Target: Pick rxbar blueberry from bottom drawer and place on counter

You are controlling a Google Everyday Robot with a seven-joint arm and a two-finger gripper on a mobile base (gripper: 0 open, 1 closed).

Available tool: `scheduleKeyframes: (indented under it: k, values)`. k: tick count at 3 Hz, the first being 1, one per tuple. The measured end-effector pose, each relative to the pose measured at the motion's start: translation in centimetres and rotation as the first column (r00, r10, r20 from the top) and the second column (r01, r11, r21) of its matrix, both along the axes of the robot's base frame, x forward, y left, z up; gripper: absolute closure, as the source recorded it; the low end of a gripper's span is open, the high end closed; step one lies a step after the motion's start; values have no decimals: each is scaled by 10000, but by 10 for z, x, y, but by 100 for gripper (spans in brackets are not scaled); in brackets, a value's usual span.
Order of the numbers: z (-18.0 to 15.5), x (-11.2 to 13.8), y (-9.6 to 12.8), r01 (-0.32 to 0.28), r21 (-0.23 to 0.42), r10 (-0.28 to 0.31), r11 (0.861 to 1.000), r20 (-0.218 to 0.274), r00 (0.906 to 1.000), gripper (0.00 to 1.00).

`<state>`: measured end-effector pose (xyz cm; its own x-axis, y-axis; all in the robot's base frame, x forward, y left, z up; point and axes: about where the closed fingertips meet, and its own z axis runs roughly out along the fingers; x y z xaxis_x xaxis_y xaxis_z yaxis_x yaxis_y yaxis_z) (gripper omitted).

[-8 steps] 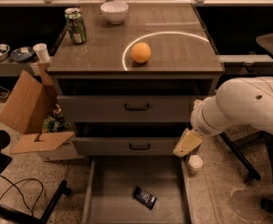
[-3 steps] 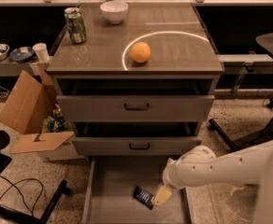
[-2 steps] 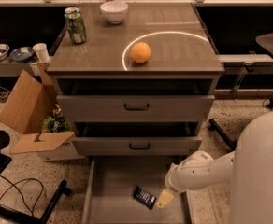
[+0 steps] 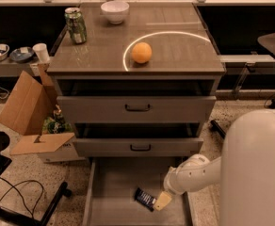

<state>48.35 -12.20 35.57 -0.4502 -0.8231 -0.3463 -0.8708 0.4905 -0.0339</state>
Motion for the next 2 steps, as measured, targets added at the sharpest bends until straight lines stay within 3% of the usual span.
scheduleKeyframes:
  k: [2]
  values:
    - [-111,46,23,430,1057,-456,9935,223,9987,0]
